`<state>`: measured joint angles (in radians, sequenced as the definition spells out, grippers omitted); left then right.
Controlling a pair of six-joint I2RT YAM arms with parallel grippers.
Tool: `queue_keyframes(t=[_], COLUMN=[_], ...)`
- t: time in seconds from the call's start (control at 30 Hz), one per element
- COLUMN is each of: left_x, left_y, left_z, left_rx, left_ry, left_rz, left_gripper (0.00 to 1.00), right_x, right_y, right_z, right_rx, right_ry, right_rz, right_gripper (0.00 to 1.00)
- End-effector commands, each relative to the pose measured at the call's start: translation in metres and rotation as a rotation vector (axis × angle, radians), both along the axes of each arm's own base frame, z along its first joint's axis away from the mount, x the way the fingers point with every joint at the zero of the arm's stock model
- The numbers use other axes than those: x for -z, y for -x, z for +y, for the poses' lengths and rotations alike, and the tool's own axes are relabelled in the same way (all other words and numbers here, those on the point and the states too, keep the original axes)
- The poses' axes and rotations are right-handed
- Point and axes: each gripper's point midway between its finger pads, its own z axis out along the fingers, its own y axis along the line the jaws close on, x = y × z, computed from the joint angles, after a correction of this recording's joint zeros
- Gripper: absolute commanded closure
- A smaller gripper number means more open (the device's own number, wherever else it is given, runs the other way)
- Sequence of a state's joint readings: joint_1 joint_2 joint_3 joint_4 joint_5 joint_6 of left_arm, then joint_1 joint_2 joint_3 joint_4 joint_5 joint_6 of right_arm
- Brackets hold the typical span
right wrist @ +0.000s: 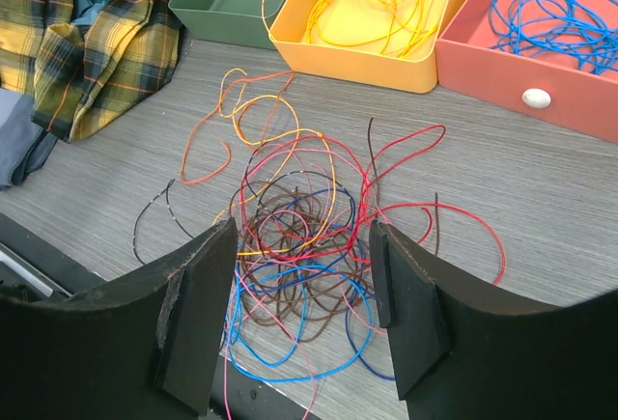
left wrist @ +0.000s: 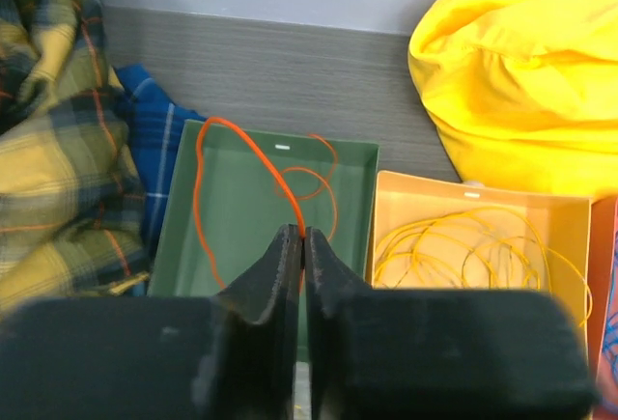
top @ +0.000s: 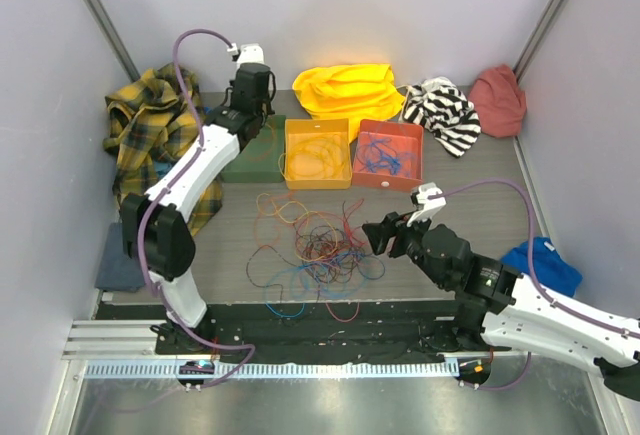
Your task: Untangle the cables
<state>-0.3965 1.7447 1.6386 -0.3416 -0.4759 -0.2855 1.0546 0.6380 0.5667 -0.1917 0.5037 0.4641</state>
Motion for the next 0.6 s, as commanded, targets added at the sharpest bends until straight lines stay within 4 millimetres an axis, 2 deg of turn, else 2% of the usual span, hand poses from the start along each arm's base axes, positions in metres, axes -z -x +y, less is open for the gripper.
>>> queue_keyframes(t=[0.0, 0.03, 0.07, 0.13, 0.17, 0.2, 0.23, 0.3, 0.4, 0.43, 0.47, 0.5, 0.53, 0.57], left_x=[0.033, 0.043, 0.04, 0.051, 0.046, 0.043, 0.033, 0.024, -0.003, 0.0, -0.026, -0.032, -0.024, -0.042], left_y=[-0.033, -0.037, -0.042, -0.045, -0.047, -0.046, -0.043, -0.037, -0.013, -0.001, 0.014, 0.027, 0.043, 0.064], left_z=[0.01, 0.015, 0.017, 0.023, 0.027, 0.029, 0.03, 0.035, 0.043, 0.043, 0.042, 0.036, 0.022, 0.016], left_rx=[-0.05, -0.059, -0.07, -0.111, -0.134, -0.15, -0.161, -0.183, -0.218, -0.224, -0.211, -0.172, -0.124, -0.082], left_ry=[-0.01, -0.012, -0.008, -0.021, -0.025, -0.021, -0.007, 0.01, 0.073, 0.103, 0.142, 0.165, 0.162, 0.158], left_rz=[0.06, 0.087, 0.082, 0.109, 0.097, 0.087, 0.064, 0.03, -0.031, -0.028, -0.077, -0.076, -0.047, -0.08], left_gripper=[0.8, 0.68, 0.46, 0.27, 0.17, 0.12, 0.01, 0.0, 0.0, 0.0, 0.0, 0.0, 0.0, 0.0], right_x=[-0.01, -0.011, -0.008, -0.009, -0.007, -0.007, -0.008, -0.006, -0.005, -0.005, -0.001, -0.001, 0.001, 0.004], right_y=[-0.001, -0.001, 0.0, 0.001, 0.001, 0.0, 0.0, -0.001, -0.002, -0.003, -0.004, -0.005, -0.008, -0.009], right_z=[-0.006, -0.008, -0.009, -0.012, -0.013, -0.014, -0.014, -0.014, -0.01, -0.01, -0.009, -0.009, -0.011, -0.012], right_rx=[0.031, 0.037, 0.037, 0.043, 0.047, 0.051, 0.052, 0.058, 0.051, 0.052, 0.053, 0.06, 0.079, 0.095], right_ry=[-0.046, -0.051, -0.047, -0.052, -0.047, -0.047, -0.046, -0.041, -0.028, -0.024, -0.013, -0.012, -0.005, 0.002], right_rz=[-0.021, -0.021, -0.017, -0.02, -0.017, -0.018, -0.02, -0.02, -0.02, -0.023, -0.017, -0.016, -0.017, -0.015], right_gripper=[0.35, 0.36, 0.35, 0.35, 0.36, 0.35, 0.36, 0.35, 0.36, 0.35, 0.36, 0.36, 0.36, 0.36])
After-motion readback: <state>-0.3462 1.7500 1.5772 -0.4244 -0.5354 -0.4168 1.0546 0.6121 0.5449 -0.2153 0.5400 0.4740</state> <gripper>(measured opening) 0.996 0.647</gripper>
